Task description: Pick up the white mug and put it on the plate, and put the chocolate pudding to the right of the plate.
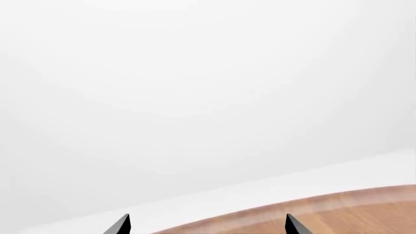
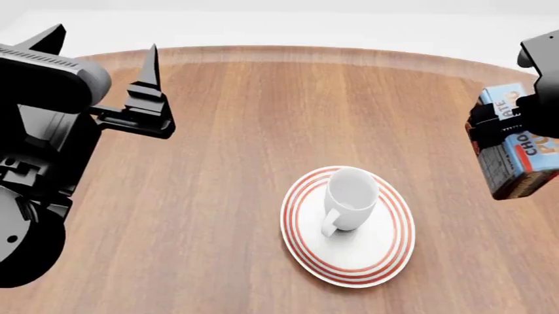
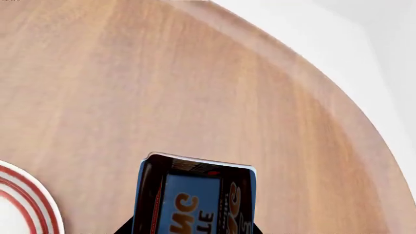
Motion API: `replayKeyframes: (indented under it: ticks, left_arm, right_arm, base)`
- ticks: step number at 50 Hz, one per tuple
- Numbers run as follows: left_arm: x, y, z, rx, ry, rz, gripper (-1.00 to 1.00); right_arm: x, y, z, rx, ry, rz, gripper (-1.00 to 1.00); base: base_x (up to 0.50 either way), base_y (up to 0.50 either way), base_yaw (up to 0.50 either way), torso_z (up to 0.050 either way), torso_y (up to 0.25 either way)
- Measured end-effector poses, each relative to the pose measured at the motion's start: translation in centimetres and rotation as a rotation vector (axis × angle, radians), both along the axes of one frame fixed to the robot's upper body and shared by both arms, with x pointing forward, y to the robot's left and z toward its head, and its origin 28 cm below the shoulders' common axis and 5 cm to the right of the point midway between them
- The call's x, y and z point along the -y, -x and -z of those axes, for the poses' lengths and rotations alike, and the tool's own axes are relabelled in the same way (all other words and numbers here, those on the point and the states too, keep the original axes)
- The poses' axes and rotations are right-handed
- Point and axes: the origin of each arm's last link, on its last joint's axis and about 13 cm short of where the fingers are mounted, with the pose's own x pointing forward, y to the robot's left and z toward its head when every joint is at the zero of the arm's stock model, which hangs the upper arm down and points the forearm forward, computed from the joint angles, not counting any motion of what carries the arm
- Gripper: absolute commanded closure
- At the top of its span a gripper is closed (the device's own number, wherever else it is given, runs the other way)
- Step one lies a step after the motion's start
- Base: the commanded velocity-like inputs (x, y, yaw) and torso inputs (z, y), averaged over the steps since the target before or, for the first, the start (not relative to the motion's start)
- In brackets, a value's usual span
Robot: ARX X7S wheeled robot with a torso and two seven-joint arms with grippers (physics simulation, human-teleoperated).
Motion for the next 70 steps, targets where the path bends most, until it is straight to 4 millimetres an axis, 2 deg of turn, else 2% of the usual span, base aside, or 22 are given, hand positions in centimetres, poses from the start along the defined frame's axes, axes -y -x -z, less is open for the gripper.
replayKeyframes:
  ticks: [21,70]
  left_arm:
    - [0.1,0.0,0.1,-0.005,-0.003,0.005,-1.00]
    - [0.4,-0.1,0.5,-0.012,-0.016,0.016,-1.00]
  right_arm:
    - [0.0,-0.1,2.5,-0.013,-0.096,0.018,1.00]
    - [1.0,0.5,7.1,-0.087,-0.088,0.066,1.00]
  base:
    - [0.00,0.00,0.00,0.000,0.000]
    - [0.00,0.00,0.00,0.000,0.000]
